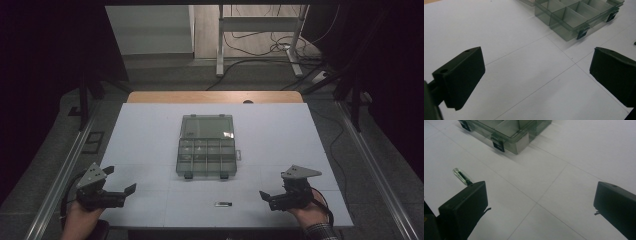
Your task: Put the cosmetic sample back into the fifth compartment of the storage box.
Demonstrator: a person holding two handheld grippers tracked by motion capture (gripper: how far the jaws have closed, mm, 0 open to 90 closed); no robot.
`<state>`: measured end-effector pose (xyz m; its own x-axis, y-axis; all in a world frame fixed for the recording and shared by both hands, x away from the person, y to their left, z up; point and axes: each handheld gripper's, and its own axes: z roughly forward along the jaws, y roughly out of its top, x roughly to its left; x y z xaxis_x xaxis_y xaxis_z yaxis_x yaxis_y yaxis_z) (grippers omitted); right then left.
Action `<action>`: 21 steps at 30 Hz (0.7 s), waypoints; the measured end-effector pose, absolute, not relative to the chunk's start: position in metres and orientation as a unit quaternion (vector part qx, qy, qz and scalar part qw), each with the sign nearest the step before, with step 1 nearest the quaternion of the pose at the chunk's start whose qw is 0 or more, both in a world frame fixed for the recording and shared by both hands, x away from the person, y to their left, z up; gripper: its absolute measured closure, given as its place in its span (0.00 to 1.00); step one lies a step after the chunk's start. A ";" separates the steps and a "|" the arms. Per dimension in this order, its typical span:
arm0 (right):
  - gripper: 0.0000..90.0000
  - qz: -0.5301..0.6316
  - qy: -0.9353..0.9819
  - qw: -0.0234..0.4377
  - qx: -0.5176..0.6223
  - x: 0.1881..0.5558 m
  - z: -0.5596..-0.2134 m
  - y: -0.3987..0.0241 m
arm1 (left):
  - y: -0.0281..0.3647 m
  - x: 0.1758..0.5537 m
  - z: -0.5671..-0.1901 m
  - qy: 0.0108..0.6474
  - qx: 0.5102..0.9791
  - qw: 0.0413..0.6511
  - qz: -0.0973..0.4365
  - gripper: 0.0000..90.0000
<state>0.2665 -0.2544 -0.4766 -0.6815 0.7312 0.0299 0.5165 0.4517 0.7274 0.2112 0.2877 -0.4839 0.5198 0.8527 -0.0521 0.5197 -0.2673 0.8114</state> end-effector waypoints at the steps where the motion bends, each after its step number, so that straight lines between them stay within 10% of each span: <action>1: 0.00 0.369 0.840 0.144 0.370 0.267 -0.477 -0.253 | 0.288 0.211 -0.484 0.446 0.770 0.409 0.203 0.01; 21: 0.00 0.355 0.866 0.117 0.331 0.272 -0.481 -0.218 | 0.287 0.212 -0.484 0.446 0.773 0.404 0.202 0.01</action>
<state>0.2716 -0.2182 -0.4815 -0.7527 0.6576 0.0319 0.4909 0.5282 0.6928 0.2119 0.2866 -0.4842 0.5211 0.8522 -0.0470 0.5253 -0.2768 0.8046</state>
